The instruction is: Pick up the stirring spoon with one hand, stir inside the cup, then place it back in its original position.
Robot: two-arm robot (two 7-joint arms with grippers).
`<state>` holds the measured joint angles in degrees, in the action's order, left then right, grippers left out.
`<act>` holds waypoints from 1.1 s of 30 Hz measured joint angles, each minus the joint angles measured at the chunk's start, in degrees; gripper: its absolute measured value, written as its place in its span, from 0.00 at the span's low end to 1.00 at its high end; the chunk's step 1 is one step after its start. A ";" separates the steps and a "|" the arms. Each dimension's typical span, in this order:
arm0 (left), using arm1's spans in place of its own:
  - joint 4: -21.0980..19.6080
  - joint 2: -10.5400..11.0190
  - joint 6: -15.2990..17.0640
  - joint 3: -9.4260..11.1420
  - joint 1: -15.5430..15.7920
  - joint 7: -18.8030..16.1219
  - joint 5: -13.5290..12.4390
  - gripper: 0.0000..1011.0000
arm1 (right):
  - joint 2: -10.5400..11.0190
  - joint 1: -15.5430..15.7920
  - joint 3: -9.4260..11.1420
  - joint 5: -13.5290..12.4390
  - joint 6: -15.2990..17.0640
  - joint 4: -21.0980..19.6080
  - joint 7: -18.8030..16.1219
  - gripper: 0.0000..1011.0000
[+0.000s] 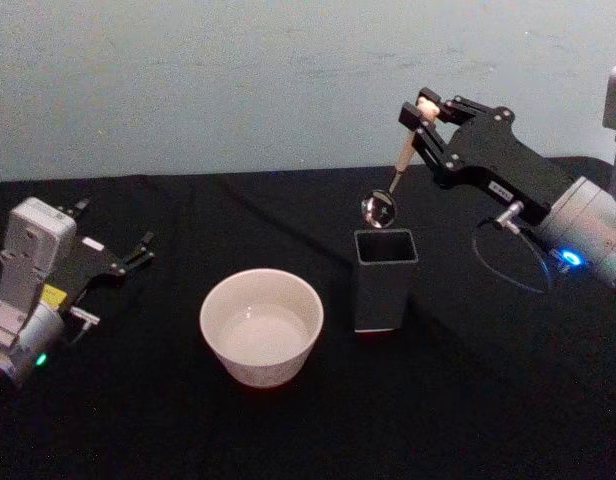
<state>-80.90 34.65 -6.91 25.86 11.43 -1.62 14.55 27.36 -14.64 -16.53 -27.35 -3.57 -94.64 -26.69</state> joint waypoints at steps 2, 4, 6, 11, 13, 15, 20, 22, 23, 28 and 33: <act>0.00 0.00 0.00 0.00 0.00 0.00 0.00 0.99 | -0.43 -0.23 -0.33 -0.33 0.18 0.00 -0.01 0.22; 0.00 0.00 0.00 0.00 0.00 0.00 0.00 0.99 | -0.99 -0.50 -0.86 -0.68 0.56 0.11 -0.08 0.22; 0.00 0.00 0.00 0.00 0.00 0.00 0.00 0.99 | -1.38 -0.67 -1.30 -1.02 0.87 0.21 -0.29 0.22; 0.00 0.00 0.00 0.00 0.00 0.00 0.00 0.99 | -2.55 -1.19 -3.57 -2.03 1.82 0.31 -1.24 0.22; 0.00 0.00 0.00 0.00 0.00 0.00 0.00 0.99 | -2.80 -1.25 -4.65 -2.31 2.09 0.20 -1.73 0.22; 0.00 0.00 0.00 0.00 0.00 0.00 0.00 0.99 | -2.90 -1.27 -5.29 -2.53 2.26 0.11 -2.10 0.22; 0.00 0.00 0.00 0.00 0.00 0.00 0.00 0.99 | -2.93 -1.16 -7.68 -2.62 2.33 0.31 -3.21 0.22; 0.00 0.00 0.00 0.00 0.00 0.00 0.00 0.99 | -2.93 -1.14 -8.41 -2.45 2.11 0.78 -3.46 0.22; 0.00 0.00 0.00 0.00 0.00 0.00 0.00 0.99 | -3.00 -1.13 -9.12 -2.00 1.74 1.54 -3.67 0.22; 0.00 0.00 0.00 0.00 0.00 0.00 0.00 0.99 | -3.66 -1.48 -10.88 -0.40 0.10 4.20 -4.19 0.22; 0.00 0.00 0.00 0.00 0.00 0.00 0.00 0.99 | -5.32 -2.33 -12.33 1.49 -3.52 8.29 -5.17 0.22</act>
<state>-80.90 34.64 -6.91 25.86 11.43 -1.62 14.55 22.05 -16.97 -28.86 -25.85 -7.10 -86.35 -31.86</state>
